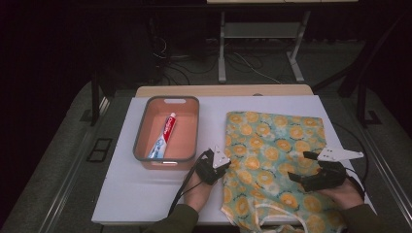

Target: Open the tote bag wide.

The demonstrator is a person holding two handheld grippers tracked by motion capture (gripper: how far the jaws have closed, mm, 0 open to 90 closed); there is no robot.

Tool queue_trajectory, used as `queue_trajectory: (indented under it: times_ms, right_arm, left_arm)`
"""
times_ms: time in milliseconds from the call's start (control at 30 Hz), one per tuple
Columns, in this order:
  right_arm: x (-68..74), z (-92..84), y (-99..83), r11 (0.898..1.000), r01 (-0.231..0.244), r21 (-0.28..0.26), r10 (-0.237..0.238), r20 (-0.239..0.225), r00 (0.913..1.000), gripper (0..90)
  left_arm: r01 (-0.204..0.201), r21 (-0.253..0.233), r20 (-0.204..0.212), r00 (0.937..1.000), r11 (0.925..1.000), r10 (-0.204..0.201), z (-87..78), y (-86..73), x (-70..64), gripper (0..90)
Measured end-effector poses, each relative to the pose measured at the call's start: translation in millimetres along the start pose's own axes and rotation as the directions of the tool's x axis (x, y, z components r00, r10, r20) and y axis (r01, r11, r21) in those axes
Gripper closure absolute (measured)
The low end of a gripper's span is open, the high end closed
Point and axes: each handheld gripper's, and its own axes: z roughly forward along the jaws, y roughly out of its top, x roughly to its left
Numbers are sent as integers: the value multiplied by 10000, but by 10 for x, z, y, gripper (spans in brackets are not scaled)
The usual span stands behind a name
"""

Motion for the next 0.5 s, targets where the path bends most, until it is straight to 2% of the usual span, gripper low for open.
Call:
queue_trajectory:
  times_ms: [33, 67, 100, 167, 200, 267, 333, 500]
  right_arm:
    - [-1, 0, -1, 10000, -7, -7, 7, -4, 10000, 18]
    - [-2, -1, -2, 10000, -7, -5, 7, -4, 10000, 18]
    - [-2, -2, -2, 10000, -10, -6, 10, -7, 10000, 18]
    - [-3, -5, -3, 10000, -10, -5, 10, -4, 10000, 18]
    - [-4, -5, -4, 10000, -1, 0, 1, -3, 10000, 18]
    - [-3, -5, -4, 10000, -16, 1, 16, -2, 10000, 18]
    - [0, -3, -4, 10000, -2, 16, 2, -3, 10000, 18]
    - [8, 4, -5, 10000, 54, 70, -54, 19, 10000, 18]
  left_arm:
    - [117, -40, -42, 9999, 9999, -117, -21, -1, 8, 861]
    - [264, -21, 61, 9996, 9996, -264, -45, -1, 21, 706]
    - [522, -26, 202, 9984, 9986, -522, -80, -4, 36, 706]
    - [927, -82, 617, 9938, 9957, -920, -174, -18, 56, 581]
    - [1031, -48, 749, 9919, 9947, -1024, -224, -29, 52, 556]
    - [1172, 171, 1269, 9848, 9930, -1184, -313, -60, 37, 539]
    - [1173, 278, 1666, 9787, 9927, -1203, -374, -104, 10, 496]
    - [1009, 649, 2196, 9690, 9928, -1129, -426, -202, -56, 460]
